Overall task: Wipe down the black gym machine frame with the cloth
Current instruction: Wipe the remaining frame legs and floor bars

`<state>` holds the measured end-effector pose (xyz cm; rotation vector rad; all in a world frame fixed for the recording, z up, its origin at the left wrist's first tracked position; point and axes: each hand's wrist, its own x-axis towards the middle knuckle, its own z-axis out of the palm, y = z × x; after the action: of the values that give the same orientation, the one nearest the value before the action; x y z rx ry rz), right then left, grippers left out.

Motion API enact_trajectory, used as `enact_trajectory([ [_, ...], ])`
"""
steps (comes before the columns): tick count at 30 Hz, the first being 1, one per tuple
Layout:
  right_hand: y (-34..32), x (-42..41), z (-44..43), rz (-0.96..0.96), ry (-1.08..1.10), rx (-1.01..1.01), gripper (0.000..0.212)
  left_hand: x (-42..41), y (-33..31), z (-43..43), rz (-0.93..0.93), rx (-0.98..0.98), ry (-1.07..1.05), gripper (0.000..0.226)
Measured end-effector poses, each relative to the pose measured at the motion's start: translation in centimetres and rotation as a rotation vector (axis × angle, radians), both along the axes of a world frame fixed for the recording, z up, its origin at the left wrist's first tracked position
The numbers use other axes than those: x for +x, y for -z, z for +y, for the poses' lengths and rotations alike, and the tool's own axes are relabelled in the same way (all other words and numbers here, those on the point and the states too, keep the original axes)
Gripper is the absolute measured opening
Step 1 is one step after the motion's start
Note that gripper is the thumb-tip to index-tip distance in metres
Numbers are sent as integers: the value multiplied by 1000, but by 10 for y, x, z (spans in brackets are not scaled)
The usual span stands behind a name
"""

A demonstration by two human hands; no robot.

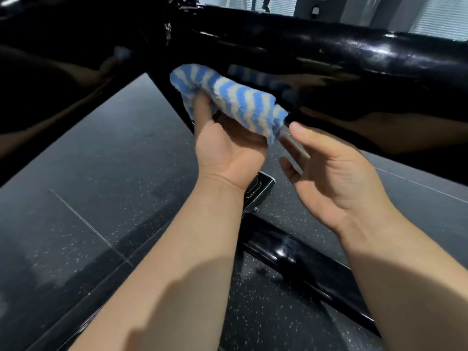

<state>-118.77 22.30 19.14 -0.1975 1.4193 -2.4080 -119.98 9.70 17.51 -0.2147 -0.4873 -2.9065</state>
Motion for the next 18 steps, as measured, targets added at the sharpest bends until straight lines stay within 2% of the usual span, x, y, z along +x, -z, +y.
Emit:
enact_trajectory([
  [3, 1, 1, 0, 1, -16, -21, 6, 2, 9, 3, -121, -48, -55, 40],
  [7, 0, -2, -3, -14, -70, -100, 8, 12, 19, 5, -241, -240, -56, 32],
  [9, 2, -2, -6, -43, -108, -147, 19, 18, 17, 4, -240, -290, -68, 28],
  [12, 9, 3, -8, -41, -155, -174, 48, 24, 13, 1, -273, -433, -97, 30],
  [15, 10, 8, -12, -47, -195, -151, 58, 31, 7, -1, -210, -521, -3, 20],
  [16, 8, 6, -16, -77, -136, -166, 57, 33, 4, -2, -172, -505, -5, 21],
  [18, 11, 3, -20, -130, 0, -220, 35, 40, -5, -6, -188, -482, -92, 29],
])
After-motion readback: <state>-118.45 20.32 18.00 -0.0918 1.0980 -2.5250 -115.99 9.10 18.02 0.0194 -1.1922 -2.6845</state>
